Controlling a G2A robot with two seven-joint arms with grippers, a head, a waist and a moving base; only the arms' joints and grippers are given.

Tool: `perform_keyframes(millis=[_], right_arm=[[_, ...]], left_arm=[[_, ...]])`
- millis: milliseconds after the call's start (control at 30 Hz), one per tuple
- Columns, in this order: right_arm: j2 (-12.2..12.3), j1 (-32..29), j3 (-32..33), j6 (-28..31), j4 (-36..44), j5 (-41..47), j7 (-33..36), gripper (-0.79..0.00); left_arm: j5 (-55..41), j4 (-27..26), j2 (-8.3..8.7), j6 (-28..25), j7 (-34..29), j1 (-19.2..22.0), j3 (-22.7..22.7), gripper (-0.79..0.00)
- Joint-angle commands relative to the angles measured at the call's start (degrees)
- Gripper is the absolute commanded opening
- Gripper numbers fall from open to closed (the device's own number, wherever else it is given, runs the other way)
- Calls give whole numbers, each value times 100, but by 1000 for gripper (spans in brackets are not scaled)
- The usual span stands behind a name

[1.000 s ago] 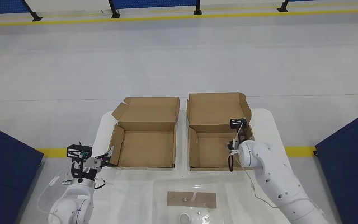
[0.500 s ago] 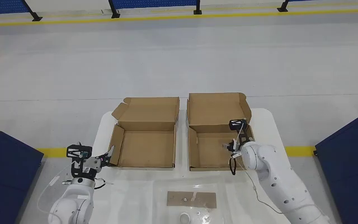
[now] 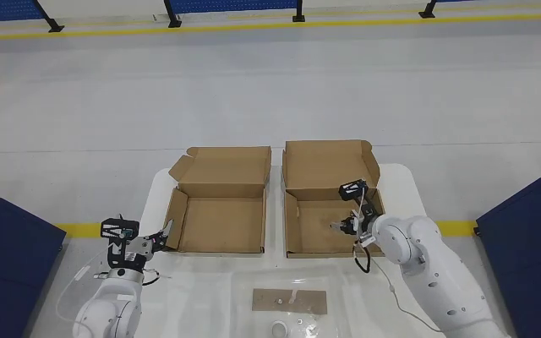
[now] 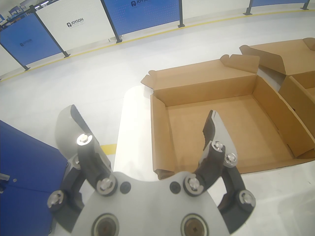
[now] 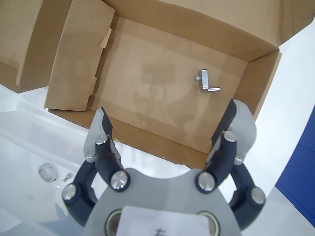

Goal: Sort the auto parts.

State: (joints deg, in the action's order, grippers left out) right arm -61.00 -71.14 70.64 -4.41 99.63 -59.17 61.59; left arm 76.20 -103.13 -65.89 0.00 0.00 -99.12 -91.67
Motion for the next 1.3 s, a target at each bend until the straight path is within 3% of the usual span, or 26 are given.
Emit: perform_keyframes(millis=[0, 233, 367, 533, 700, 1067, 1267], right_arm=[[0, 0, 0, 0, 0, 0, 0, 0], [79, -175, 216, 1293, 365, 347, -60, 0], [152, -271, 495, 2350, 410, 1195, 227, 0], [223, -366, 766, 3136, 301, 2223, 410, 0], [258, -270, 631, 3510, 227, 2583, 668, 0], [260, -259, 607, 3528, 229, 2609, 664, 0], [302, -281, 358, 3933, 730, 2141, 778, 0]], left_arm=[[0, 0, 0, 0, 0, 0, 0, 0], [0, 0, 0, 0, 0, 0, 0, 0], [0, 0, 0, 0, 0, 0, 0, 0], [0, 0, 0, 0, 0, 0, 0, 0], [0, 0, 0, 0, 0, 0, 0, 0], [0, 0, 0, 0, 0, 0, 0, 0], [0, 0, 0, 0, 0, 0, 0, 0]])
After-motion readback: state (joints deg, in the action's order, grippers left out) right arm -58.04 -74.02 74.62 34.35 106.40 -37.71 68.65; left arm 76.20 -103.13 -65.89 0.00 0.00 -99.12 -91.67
